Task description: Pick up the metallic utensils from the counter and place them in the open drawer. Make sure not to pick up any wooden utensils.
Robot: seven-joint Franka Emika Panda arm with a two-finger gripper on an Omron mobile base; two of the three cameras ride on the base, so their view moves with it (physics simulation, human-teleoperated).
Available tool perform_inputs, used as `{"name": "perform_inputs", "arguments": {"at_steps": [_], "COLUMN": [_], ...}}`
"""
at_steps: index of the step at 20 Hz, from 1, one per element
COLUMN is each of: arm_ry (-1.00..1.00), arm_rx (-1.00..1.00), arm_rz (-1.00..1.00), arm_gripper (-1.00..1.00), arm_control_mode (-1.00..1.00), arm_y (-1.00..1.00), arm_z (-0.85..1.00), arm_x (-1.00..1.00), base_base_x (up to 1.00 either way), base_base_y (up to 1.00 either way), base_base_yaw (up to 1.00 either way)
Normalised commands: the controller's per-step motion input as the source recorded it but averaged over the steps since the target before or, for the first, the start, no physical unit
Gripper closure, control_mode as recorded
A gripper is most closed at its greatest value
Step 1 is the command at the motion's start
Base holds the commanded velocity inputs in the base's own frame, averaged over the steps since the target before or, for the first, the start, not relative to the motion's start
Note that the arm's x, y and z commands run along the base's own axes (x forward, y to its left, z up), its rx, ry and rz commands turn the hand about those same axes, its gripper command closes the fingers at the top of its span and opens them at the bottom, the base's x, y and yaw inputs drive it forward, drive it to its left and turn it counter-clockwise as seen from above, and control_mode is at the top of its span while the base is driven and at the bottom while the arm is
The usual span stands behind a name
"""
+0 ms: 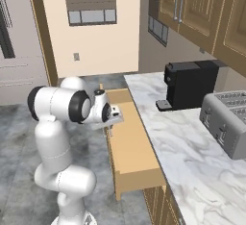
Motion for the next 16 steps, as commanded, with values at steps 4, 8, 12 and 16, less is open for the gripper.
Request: {"name": "perform_inputs", "arguments": {"at_steps": [4,8,12,16], "arm_ry": [0.16,0.18,0.18,0.04], "arm_rx": [0.0,0.0,0.0,0.0], "arm_rz": [0.0,0.0,0.0,0.0], "arm_gripper": [1.0,1.0,1.0,1.0], "arm_control_mode": [-1.0,-1.0,-1.0,-1.0], "arm_y": [0.38,0.47,0.39,0.03], "arm_z": [-0.09,-0.04,-0.01,-0.01], "arm_x": [0.0,-0.01,0.0,0.0], "base_base_x": [0.0,0.0,0.0,0.0], "base_base_y": [0.0,0.0,0.0,0.0], "base_base_yaw": [0.0,0.0,0.0,0.0]}}
